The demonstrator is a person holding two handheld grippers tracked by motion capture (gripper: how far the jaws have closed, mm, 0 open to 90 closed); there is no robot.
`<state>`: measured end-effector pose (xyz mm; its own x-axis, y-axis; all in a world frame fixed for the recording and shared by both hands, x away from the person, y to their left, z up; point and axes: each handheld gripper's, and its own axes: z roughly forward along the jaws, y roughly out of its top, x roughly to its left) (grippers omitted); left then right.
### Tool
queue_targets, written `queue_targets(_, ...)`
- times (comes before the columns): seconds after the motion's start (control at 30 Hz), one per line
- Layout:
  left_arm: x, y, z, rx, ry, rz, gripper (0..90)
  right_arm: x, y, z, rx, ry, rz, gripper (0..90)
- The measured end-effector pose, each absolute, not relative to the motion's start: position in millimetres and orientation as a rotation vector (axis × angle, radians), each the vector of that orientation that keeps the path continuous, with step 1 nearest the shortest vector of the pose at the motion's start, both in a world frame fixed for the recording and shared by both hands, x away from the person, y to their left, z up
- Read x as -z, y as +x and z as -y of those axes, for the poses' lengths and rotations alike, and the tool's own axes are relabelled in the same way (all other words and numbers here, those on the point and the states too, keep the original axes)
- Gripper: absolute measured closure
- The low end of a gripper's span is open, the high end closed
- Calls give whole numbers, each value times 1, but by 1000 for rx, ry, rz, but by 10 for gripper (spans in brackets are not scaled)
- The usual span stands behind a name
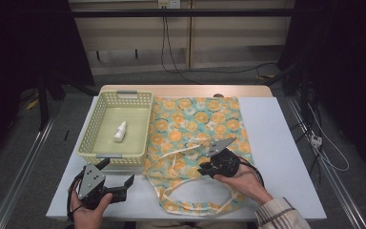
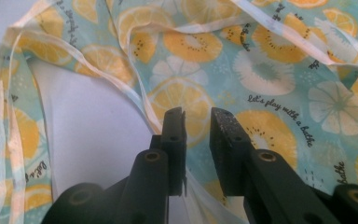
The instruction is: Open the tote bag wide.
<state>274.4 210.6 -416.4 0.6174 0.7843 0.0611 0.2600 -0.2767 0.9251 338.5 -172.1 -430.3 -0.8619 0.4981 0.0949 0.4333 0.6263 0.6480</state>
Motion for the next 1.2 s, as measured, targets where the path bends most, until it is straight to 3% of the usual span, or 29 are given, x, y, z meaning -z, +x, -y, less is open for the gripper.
queue_targets(0.2,416,274,-211,-645,1825,-842,53,438,334,172,-1019,745,-2780,696)
queue_targets(0.33,416,274,-210,-648,1825,-840,53,440,334,175,-996,734,-2781,703)
queue_targets(0.7,416,274,-210,-649,1826,-841,53,448,336,174,-957,716,-2798,782)
queue_targets(0.8,416,274,-211,-651,1835,-840,53,449,336,172,-977,713,-2812,900)
queue_targets(1.2,418,273,-214,-644,1831,-859,53,437,336,176,-1118,802,-2664,900)
